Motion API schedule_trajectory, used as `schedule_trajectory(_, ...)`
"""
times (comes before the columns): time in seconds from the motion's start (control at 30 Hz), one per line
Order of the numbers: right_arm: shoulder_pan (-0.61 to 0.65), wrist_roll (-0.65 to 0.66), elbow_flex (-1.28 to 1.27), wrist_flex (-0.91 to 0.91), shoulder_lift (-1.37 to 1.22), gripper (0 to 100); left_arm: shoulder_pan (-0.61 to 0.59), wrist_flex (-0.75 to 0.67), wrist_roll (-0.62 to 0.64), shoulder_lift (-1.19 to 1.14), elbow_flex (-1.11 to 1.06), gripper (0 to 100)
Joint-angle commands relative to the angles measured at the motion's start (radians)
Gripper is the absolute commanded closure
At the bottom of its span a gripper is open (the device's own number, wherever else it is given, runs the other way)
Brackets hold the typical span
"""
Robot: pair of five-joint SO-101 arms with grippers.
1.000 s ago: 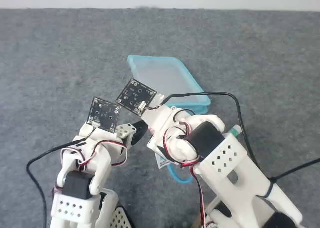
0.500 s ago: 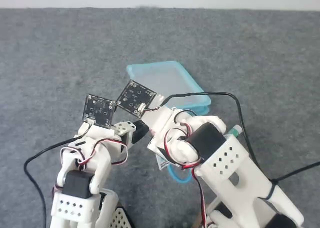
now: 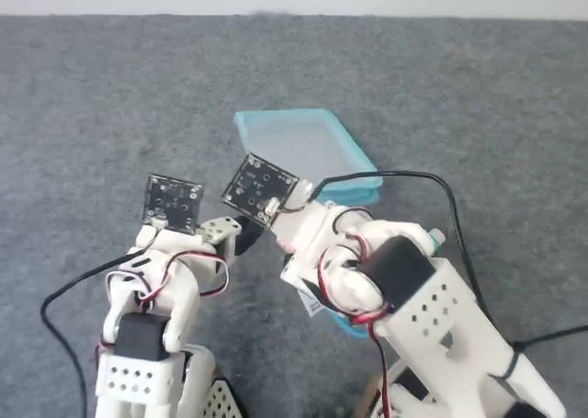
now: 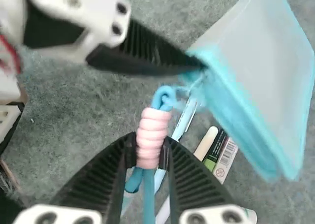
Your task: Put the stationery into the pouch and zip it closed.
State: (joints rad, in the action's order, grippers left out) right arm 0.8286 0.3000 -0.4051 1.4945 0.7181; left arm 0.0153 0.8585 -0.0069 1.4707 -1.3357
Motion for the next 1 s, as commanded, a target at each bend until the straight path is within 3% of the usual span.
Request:
schedule_trajectory(0.0, 0.012, 0.026, 0.043, 0.021, 0.07, 99.2, -0.023, -0.052, -0.009, 0.006, -0.001, 66)
schedule_trajectory(0.43, 0.008, 0.049, 0.044, 0.085, 0.145, 99.2, -0.026, -0.101, -0.044, 0.006, -0.067, 70)
schedule_trajectory(0.67, -0.165, 0.101, 0.02, 0.119, 0.193, 99.2, -0.074, -0.104, -0.044, 0.006, -0.068, 70)
schedule_trajectory(0.87, -0.165, 0.117, 0.002, 0.116, 0.196, 99.2, -0.072, -0.104, -0.046, 0.006, -0.07, 70)
schedule_trajectory(0.97, -0.104, 0.1, 0.002, 0.101, 0.196, 99.2, -0.04, -0.1, -0.044, 0.006, -0.071, 70)
